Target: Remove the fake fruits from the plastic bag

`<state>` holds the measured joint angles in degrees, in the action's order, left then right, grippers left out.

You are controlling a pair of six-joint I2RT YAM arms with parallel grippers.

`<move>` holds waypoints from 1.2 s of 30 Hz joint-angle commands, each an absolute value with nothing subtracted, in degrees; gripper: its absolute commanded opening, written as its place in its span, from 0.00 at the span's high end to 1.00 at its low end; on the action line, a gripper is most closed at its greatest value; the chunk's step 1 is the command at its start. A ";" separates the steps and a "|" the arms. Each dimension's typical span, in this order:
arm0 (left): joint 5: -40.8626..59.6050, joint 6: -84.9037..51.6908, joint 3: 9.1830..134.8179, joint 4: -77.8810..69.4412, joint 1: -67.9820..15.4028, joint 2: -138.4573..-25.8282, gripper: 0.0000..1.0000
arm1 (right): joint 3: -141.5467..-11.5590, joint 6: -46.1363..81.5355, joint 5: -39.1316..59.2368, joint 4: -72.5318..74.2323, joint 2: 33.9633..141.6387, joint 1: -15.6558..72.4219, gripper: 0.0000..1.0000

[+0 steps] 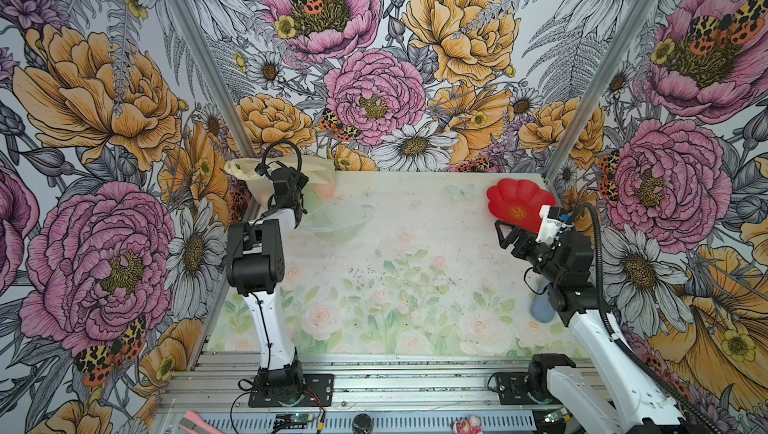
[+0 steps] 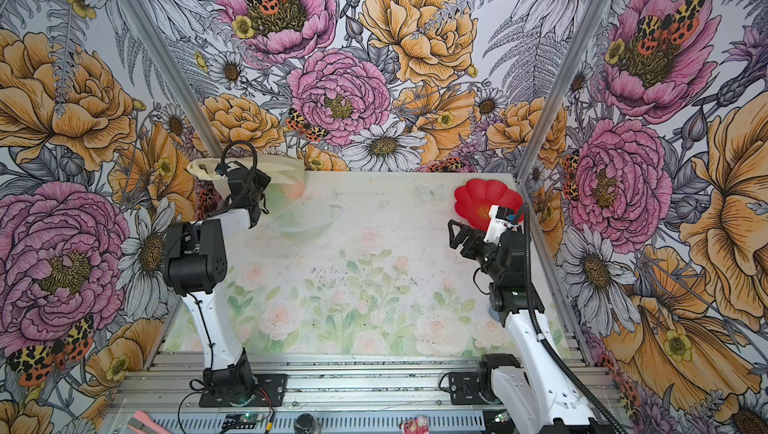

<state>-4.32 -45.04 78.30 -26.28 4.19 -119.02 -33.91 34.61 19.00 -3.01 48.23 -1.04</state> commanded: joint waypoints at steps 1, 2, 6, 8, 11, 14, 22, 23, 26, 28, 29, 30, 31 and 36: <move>1.08 -43.84 74.64 -26.94 -0.01 -113.26 1.00 | -35.83 37.13 13.57 -5.51 47.40 -0.66 0.02; 2.09 -43.73 73.43 -26.92 -1.23 -112.08 1.00 | -36.46 37.79 12.05 -6.72 47.28 -0.79 0.02; 4.15 -39.76 70.07 -24.55 -7.91 -107.94 1.00 | -37.44 39.74 8.63 -10.57 47.04 -0.75 0.02; 3.71 -36.52 69.65 -21.17 -11.89 -106.16 1.00 | -36.98 40.38 8.45 -10.88 47.36 -0.79 0.03; 2.95 -30.83 70.12 -15.82 -18.58 -103.86 1.00 | -36.61 40.64 9.26 -11.16 48.12 -0.73 0.03; 1.59 -23.98 71.53 -9.79 -26.07 -101.08 1.00 | -37.73 40.08 11.78 -11.41 49.83 -0.61 0.03; -3.64 -13.14 68.92 -0.88 -44.55 -95.68 1.00 | -38.76 38.71 13.17 -11.51 50.84 0.20 0.03; -3.92 -12.47 68.28 -0.79 -46.32 -95.24 1.00 | -38.76 38.61 13.27 -11.51 50.94 0.38 0.03; -5.55 -9.75 67.50 0.83 -52.47 -94.64 1.00 | -38.98 38.21 13.58 -11.51 51.32 1.09 0.03; -5.67 -9.77 67.48 1.88 -54.79 -94.51 1.00 | -39.36 38.06 13.71 -11.51 51.59 1.70 0.03; -5.56 -9.95 67.35 2.02 -55.37 -94.34 0.99 | -39.57 37.91 13.80 -11.51 51.71 1.99 0.03; -5.78 -10.17 67.13 2.19 -55.91 -93.89 0.91 | -39.87 37.83 13.80 -11.58 51.79 2.33 0.03; -6.10 -10.37 66.91 2.33 -56.11 -93.26 0.84 | -40.23 37.56 13.79 -11.65 51.92 2.75 0.03; -5.47 -11.92 68.96 6.55 -56.15 -89.73 0.54 | -43.06 36.03 13.13 -13.56 52.03 4.71 0.03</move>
